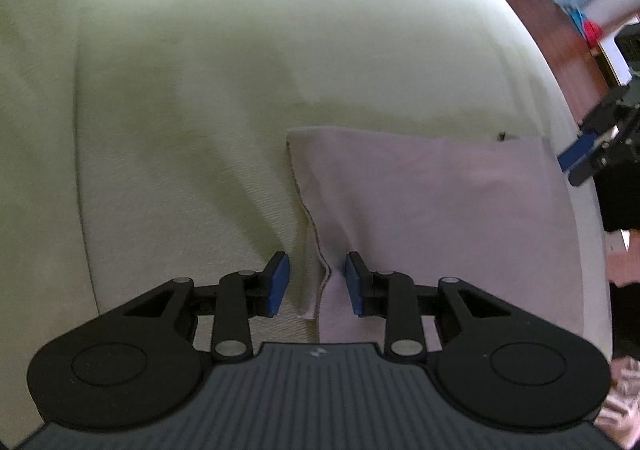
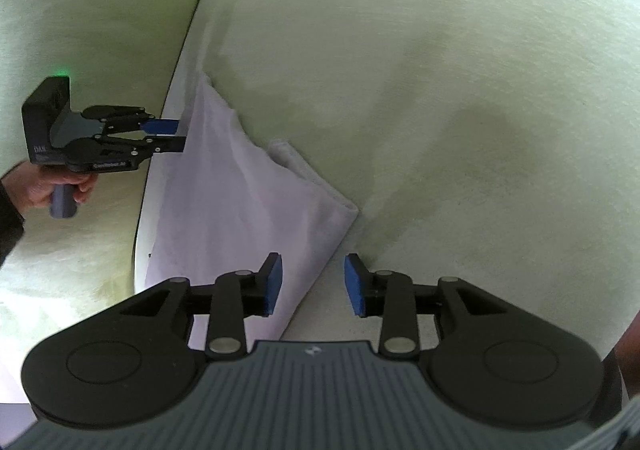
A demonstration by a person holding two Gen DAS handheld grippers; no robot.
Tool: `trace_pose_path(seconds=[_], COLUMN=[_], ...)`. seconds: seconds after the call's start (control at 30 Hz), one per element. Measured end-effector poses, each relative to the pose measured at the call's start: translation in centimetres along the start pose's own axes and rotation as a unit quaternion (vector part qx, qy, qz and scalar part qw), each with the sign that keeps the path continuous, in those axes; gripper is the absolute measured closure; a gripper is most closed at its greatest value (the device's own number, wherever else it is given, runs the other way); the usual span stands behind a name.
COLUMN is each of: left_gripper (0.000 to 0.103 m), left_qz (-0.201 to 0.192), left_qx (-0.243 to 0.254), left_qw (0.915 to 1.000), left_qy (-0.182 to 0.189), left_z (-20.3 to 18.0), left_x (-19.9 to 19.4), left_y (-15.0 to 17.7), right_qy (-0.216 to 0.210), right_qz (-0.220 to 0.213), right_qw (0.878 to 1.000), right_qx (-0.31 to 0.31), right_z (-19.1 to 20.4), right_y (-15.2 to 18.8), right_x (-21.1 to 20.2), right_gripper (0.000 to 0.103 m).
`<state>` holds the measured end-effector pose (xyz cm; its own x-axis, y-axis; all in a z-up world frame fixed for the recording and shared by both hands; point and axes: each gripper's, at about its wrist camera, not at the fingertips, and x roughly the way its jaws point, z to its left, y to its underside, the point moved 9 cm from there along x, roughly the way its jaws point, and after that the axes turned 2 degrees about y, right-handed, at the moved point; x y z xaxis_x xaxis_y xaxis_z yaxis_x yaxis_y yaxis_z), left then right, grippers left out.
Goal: Fold clothes
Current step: 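Grasp the side edge of the folded shirt with the left gripper, then close the right gripper on the opposite side edge while the left gripper holds its edge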
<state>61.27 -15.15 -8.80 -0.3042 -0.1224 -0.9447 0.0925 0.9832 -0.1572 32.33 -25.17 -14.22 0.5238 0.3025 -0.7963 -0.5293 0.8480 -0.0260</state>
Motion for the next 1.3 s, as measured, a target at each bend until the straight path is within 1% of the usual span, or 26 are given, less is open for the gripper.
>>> trace_pose_path(seconds=[0.03,0.07,0.1,0.13,0.2,0.3,0.5,0.57,0.63,0.73,0.77,0.9,0.97,1.03,1.17,1.3], left_gripper=[0.073,0.086,0.097,0.097,0.097,0.097,0.097,0.097,0.097,0.097,0.097,0.097,0.097,0.097,0.097,0.097], left_qz=[0.005,0.01,0.015,0.019,0.022,0.023,0.016,0.014,0.011,0.009,0.008,-0.002,-0.009,-0.014,-0.02,-0.023], left_qx=[0.006,0.011,0.017,0.024,0.037,0.042,0.034,0.033,0.039,0.041,0.041,0.029,0.023,0.019,0.016,0.014], left_qw=[1.0,0.9998,0.9995,0.9991,0.9987,0.9984,0.9984,0.9985,0.9984,0.9985,0.9985,0.9989,0.9991,0.9992,0.9992,0.9993], left_qy=[0.004,0.01,0.022,0.029,0.026,0.03,0.041,0.042,0.038,0.036,0.036,0.037,0.035,0.033,0.029,0.027], left_z=[0.1,0.1,-0.1,-0.3,-0.5,-0.3,0.7,1.1,0.9,0.5,0.5,1.4,1.7,1.8,1.6,1.5], left_x=[-0.1,-0.1,-0.2,-0.2,-0.2,-0.7,-1.5,-1.0,-0.8,-0.4,-0.4,-1.4,-1.7,-1.9,-1.6,-1.5], left_y=[-0.1,-0.1,-0.1,-0.1,0.1,0.5,1.1,-0.3,-0.4,-0.7,-0.7,-0.3,-0.2,-0.1,-0.1,-0.1], right_qy=[-0.001,-0.001,-0.001,-0.001,-0.001,-0.001,-0.013,-0.018,-0.021,-0.018,-0.023,-0.044,-0.052,-0.049,-0.042,-0.055], right_qz=[-0.001,-0.001,-0.002,-0.004,-0.007,-0.009,-0.022,-0.028,-0.041,-0.074,-0.074,-0.072,-0.07,-0.071,-0.074,-0.074], right_qw=[1.0,1.0,1.0,1.0,1.0,1.0,1.0,0.999,0.999,0.997,0.996,0.996,0.995,0.995,0.996,0.996], right_qx=[-0.001,-0.002,-0.004,-0.004,-0.005,-0.004,0.011,0.02,0.024,0.027,0.03,0.039,0.053,0.057,0.034,0.014], right_z=[0.1,0.1,0.2,0.3,0.3,0.2,-0.2,-0.4,-0.5,-0.5,-0.5,-0.6,-1.0,-1.4,-1.3,-1.0], right_y=[-0.1,-0.1,-0.1,-0.1,-0.1,0.0,0.4,0.5,0.4,-0.3,-0.4,-0.7,-0.8,-0.6,-0.3,-0.7], right_x=[0.2,0.3,0.4,0.5,0.4,0.3,-0.1,-0.1,-0.3,-0.9,-0.8,-0.4,-0.5,-0.9,-1.0,-0.3], right_gripper=[0.072,0.072,0.072,0.072,0.072,0.074,0.074,0.074,0.074,0.074,0.072,0.073,0.079,0.079,0.078,0.077])
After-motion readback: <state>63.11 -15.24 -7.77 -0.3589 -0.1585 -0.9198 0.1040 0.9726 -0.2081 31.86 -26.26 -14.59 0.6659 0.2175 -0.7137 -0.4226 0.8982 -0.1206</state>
